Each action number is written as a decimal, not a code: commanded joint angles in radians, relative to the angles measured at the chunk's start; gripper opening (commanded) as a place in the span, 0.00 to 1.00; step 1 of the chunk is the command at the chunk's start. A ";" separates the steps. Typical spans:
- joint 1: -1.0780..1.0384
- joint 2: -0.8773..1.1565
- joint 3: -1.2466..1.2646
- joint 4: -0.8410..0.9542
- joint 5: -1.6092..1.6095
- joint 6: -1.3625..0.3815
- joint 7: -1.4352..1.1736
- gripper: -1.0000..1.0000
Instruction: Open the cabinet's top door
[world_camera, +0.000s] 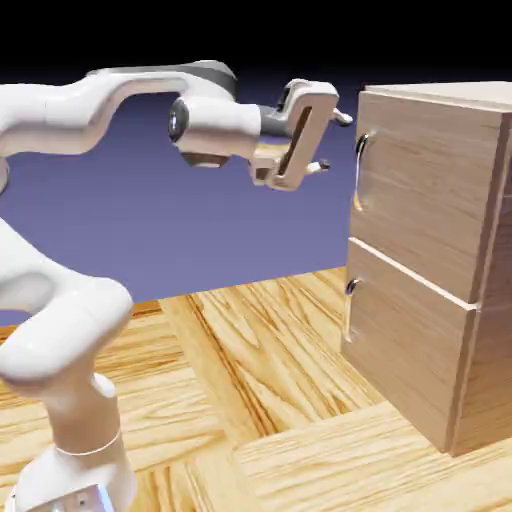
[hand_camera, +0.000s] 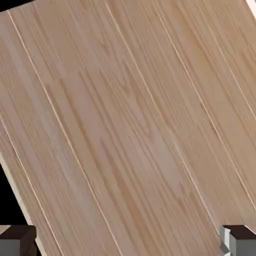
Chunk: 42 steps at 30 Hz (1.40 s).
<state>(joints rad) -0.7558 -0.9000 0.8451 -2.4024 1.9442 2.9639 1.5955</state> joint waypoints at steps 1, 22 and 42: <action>-0.017 -0.007 0.019 0.009 0.044 -0.002 0.019 1.00; -0.374 -0.161 0.412 0.198 0.947 -0.036 0.416 1.00; -0.114 0.062 0.187 -0.005 0.844 -0.308 0.212 0.00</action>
<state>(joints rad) -0.8701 -0.8379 1.0317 -2.4076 2.7915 2.6566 1.8073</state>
